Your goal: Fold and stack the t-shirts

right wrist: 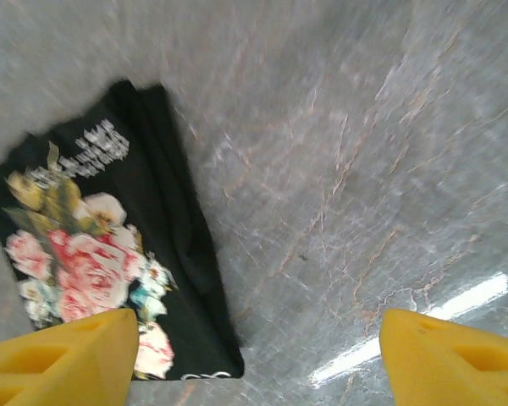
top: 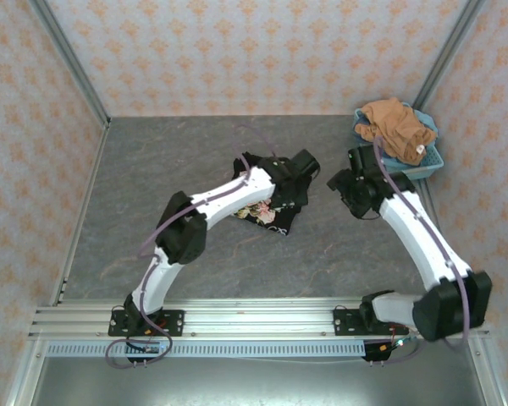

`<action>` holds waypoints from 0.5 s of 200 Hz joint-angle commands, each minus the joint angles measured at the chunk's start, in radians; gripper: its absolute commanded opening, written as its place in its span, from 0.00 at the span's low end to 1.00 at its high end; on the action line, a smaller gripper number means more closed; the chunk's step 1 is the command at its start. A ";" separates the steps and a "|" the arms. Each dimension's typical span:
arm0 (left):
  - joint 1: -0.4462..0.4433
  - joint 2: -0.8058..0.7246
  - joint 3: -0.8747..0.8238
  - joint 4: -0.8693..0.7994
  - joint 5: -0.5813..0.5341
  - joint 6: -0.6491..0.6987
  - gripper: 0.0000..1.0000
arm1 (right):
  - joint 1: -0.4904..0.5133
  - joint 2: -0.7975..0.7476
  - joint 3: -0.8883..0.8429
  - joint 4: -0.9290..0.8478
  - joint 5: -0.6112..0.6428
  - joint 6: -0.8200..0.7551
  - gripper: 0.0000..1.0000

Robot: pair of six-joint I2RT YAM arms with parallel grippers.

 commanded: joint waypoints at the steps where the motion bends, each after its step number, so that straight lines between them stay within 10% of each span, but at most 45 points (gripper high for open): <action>1: -0.011 0.034 0.080 -0.077 -0.157 0.176 0.58 | -0.006 -0.097 0.006 -0.054 0.108 0.054 0.77; 100: -0.025 0.325 0.324 -0.236 -0.256 0.227 0.51 | -0.022 -0.161 -0.044 -0.098 0.064 0.060 0.76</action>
